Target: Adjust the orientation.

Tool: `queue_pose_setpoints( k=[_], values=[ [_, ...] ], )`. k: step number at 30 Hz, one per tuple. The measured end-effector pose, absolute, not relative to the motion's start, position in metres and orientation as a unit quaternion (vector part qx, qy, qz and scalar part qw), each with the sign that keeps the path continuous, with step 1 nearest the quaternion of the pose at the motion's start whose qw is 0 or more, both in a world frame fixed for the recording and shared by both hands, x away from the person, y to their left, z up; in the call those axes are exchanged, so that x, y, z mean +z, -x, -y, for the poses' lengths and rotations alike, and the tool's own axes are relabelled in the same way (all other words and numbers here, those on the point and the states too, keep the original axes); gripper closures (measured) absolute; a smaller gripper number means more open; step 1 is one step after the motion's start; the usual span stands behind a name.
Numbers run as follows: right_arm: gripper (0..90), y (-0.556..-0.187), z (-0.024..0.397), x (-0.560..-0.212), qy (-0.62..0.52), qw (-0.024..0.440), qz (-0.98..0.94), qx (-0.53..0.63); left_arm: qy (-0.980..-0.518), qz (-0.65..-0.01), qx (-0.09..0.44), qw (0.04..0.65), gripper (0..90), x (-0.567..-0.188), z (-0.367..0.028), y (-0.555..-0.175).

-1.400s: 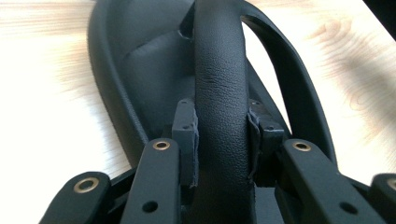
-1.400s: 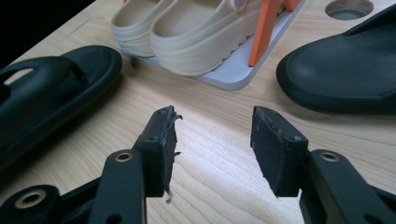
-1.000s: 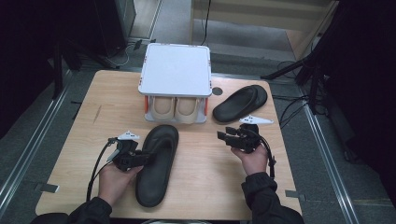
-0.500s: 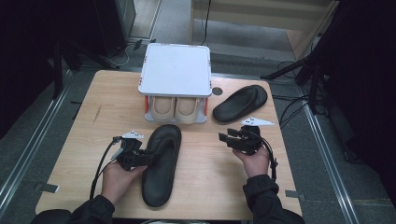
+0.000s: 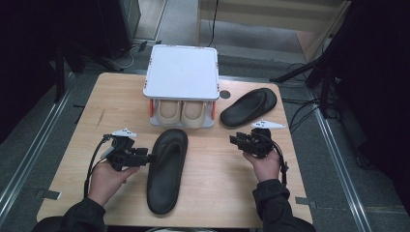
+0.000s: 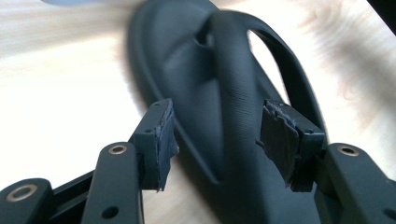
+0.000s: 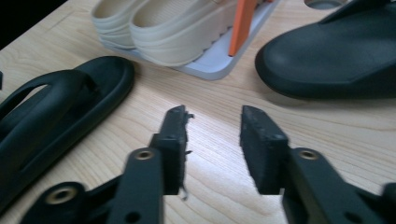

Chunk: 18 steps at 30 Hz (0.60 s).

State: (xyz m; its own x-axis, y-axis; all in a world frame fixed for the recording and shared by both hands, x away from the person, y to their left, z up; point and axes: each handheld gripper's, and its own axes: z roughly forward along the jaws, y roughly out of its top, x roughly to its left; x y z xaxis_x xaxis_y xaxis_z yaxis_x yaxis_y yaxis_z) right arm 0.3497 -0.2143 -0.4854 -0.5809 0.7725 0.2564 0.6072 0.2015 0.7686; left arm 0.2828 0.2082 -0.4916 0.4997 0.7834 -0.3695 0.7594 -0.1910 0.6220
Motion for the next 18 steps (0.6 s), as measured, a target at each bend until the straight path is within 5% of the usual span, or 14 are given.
queue_pose_setpoints(
  k=[8,18],
  values=[
    [88.8,-0.365,0.221,-0.489,-0.468,0.086,-0.77,0.425,-0.766,-0.507,0.029,0.395,43.3,-0.491,-0.227,-0.289],
    [90.0,-0.388,0.23,-0.491,-0.483,0.102,-0.763,0.417,-0.762,-0.512,0.032,0.395,41.6,-0.493,-0.24,-0.291]
  ],
)
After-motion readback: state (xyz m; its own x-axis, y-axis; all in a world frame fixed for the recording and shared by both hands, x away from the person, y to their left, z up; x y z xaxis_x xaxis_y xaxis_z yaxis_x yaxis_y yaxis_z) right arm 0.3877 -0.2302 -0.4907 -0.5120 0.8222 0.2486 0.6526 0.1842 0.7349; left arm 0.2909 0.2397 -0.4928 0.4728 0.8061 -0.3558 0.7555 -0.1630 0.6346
